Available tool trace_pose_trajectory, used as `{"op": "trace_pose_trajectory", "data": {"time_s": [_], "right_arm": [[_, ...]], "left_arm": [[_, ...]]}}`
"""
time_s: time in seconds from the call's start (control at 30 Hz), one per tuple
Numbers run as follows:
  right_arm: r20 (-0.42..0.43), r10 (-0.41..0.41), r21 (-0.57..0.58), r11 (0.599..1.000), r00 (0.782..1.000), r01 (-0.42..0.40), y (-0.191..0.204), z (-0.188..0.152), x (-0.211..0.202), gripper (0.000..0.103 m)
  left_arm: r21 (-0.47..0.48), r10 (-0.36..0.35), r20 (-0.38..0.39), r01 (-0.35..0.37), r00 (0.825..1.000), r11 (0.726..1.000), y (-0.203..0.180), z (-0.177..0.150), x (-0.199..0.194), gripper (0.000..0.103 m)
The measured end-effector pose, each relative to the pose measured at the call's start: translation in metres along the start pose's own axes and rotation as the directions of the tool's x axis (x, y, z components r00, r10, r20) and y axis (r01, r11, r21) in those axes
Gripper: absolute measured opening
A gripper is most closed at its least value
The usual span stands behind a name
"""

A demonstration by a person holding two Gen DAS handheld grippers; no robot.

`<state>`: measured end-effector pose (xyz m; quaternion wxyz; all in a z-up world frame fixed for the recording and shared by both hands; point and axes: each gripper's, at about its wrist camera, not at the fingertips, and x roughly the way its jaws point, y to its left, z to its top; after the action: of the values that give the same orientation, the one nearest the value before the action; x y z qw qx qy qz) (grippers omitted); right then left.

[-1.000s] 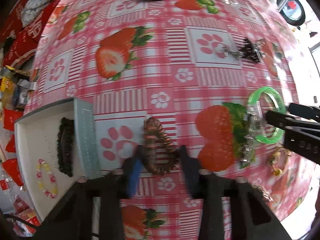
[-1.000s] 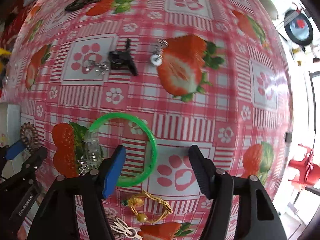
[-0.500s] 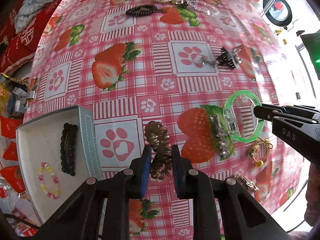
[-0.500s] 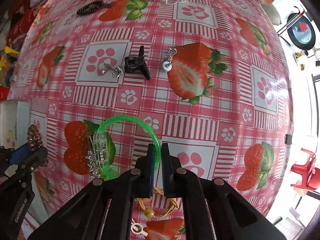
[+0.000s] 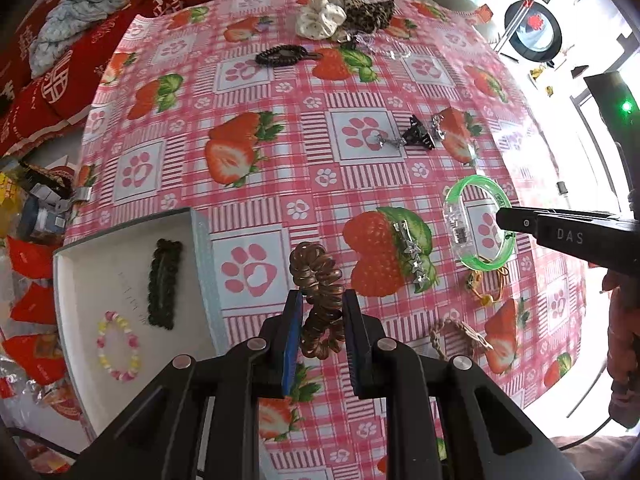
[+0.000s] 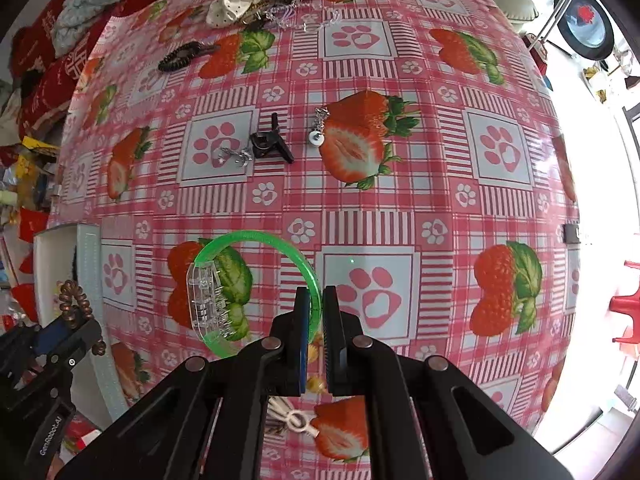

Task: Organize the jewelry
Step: 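Carry the bangle and hair tie into the white tray while both tools release them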

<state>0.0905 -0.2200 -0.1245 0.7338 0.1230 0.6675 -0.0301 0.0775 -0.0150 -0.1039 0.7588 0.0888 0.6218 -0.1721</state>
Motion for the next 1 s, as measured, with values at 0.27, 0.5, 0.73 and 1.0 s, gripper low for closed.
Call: {"op": "trace_pose_trajectory", "data": {"time_s": [0.27, 0.5, 0.73, 1.0], "right_arm": [[0.026, 0.023, -0.025, 0.999, 0.999, -0.022, 0.015, -0.015, -0.021, 0.007], [0.028, 0.033, -0.076, 0.997, 0.999, -0.031, 0.049, -0.020, -0.025, 0.007], [0.020, 0.050, -0.164, 0.985, 0.999, -0.046, 0.098, -0.027, -0.028, 0.007], [-0.004, 0.075, -0.275, 0.959, 0.997, -0.074, 0.162, -0.035, -0.021, 0.007]], "left_arm": [[-0.061, 0.006, 0.026, -0.004, 1.000, 0.998, 0.032, -0.017, -0.024, 0.026], [-0.131, 0.022, 0.036, -0.017, 0.999, 0.991, 0.067, -0.042, -0.036, 0.026], [-0.224, 0.038, 0.039, -0.028, 0.998, 0.974, 0.107, -0.069, -0.045, 0.026], [-0.327, 0.061, 0.014, -0.053, 0.998, 0.943, 0.153, -0.105, -0.044, 0.026]]}}
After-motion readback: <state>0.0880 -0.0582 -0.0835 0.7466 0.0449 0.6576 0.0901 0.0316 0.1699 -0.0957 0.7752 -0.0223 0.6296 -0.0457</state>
